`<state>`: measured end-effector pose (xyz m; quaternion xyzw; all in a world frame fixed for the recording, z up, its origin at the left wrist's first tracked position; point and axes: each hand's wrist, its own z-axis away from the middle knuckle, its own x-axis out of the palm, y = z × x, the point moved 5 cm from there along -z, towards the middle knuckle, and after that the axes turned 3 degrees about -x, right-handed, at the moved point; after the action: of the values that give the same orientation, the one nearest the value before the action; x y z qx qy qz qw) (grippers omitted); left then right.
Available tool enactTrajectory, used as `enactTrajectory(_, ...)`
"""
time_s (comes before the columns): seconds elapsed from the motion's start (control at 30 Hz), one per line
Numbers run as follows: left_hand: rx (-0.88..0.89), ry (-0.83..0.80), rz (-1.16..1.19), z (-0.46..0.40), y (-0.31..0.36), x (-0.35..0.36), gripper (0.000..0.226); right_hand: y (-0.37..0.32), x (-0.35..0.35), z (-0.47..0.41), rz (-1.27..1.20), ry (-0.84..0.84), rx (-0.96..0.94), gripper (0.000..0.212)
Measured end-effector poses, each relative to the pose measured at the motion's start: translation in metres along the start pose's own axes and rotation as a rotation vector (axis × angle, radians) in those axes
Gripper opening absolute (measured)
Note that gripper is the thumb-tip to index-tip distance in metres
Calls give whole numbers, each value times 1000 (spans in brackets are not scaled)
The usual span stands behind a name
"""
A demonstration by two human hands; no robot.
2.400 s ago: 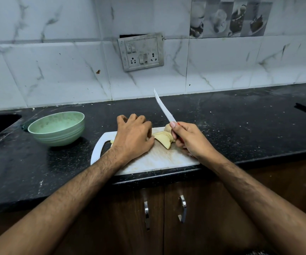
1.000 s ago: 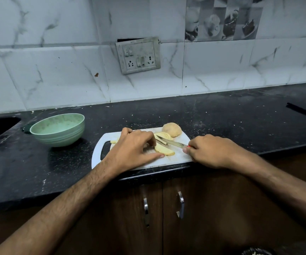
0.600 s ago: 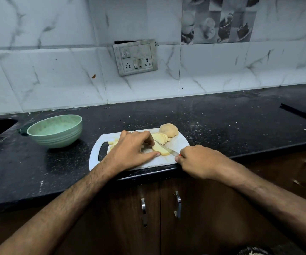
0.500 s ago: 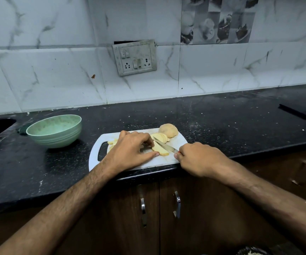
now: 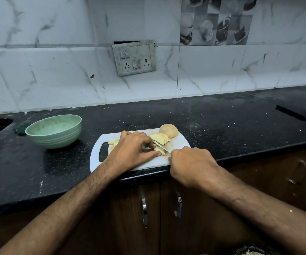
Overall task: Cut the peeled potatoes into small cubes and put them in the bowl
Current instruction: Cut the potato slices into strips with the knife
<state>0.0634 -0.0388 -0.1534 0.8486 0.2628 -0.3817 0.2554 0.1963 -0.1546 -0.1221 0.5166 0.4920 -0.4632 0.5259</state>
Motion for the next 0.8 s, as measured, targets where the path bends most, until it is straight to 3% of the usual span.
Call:
enactTrajectory(0.4,7,5,61,-2,0,1,30,-10,8,0,44,17,-9,28)
enactTrajectory(0.8,53,-32,26,0,6,-1,35,1,4,-12,-59,-108,15,28)
